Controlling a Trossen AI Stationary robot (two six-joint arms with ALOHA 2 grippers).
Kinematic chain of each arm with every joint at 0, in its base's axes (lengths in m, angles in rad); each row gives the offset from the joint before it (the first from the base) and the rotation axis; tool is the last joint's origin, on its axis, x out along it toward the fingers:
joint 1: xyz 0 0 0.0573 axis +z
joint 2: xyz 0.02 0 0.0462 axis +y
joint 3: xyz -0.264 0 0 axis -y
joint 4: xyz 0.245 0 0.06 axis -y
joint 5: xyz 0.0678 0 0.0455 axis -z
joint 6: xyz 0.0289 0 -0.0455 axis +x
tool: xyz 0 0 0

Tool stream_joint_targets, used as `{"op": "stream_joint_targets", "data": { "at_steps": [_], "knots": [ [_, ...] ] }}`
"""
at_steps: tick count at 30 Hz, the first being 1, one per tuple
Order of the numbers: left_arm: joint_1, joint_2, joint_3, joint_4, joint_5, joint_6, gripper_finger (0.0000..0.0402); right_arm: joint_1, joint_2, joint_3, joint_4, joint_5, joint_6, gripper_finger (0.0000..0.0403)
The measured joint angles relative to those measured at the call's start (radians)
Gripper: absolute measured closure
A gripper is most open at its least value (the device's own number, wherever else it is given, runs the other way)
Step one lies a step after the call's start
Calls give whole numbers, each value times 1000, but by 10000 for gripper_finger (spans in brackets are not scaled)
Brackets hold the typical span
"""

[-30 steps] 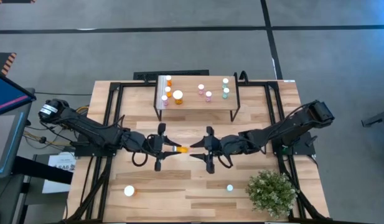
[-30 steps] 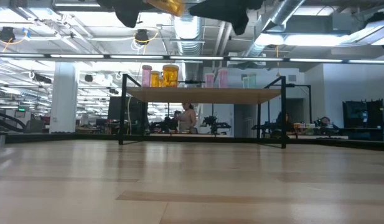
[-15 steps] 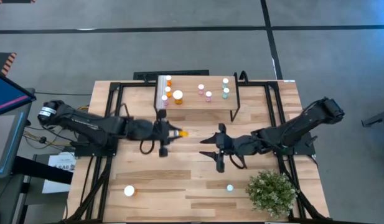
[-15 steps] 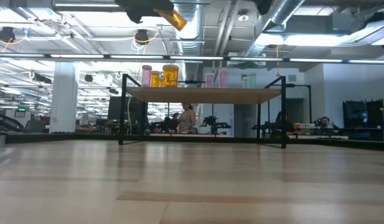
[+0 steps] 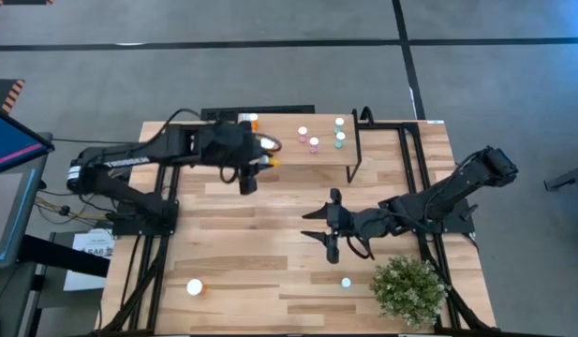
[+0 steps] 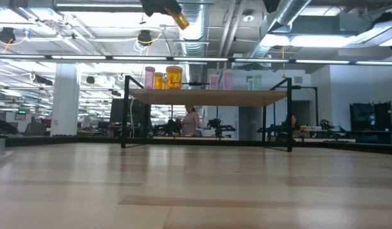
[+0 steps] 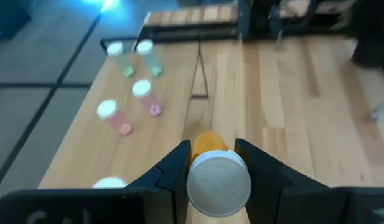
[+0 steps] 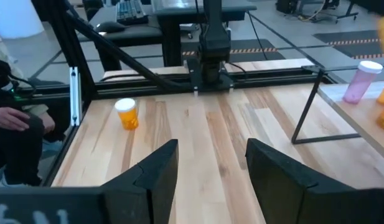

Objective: Pick and place medicine bottles onto shelf by color
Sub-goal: Put the small orange pill bottle on the shelf

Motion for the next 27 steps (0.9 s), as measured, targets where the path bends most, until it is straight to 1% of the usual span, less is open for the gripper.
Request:
{"op": "stream_joint_targets", "data": {
  "at_steps": [4,10,14,18,22,27],
  "knots": [
    [28,91,144,-165,-1,52,301,-1,0,0,5,0,0,195],
    [114,201,314,-319,3,116,301,-1,0,0,5,0,0,193],
    [194,249,379,-347,33,175,301,-1,0,0,2,-1,-4,194],
    [301,304,468,-370,81,220,301,-1,0,0,0,-1,-6,195],
    [408,384,584,-447,146,242,301,-3,0,0,-1,-1,-8,193],
    [495,486,692,-532,181,294,301,-19,0,0,-1,-5,-8,194]
  ]
}}
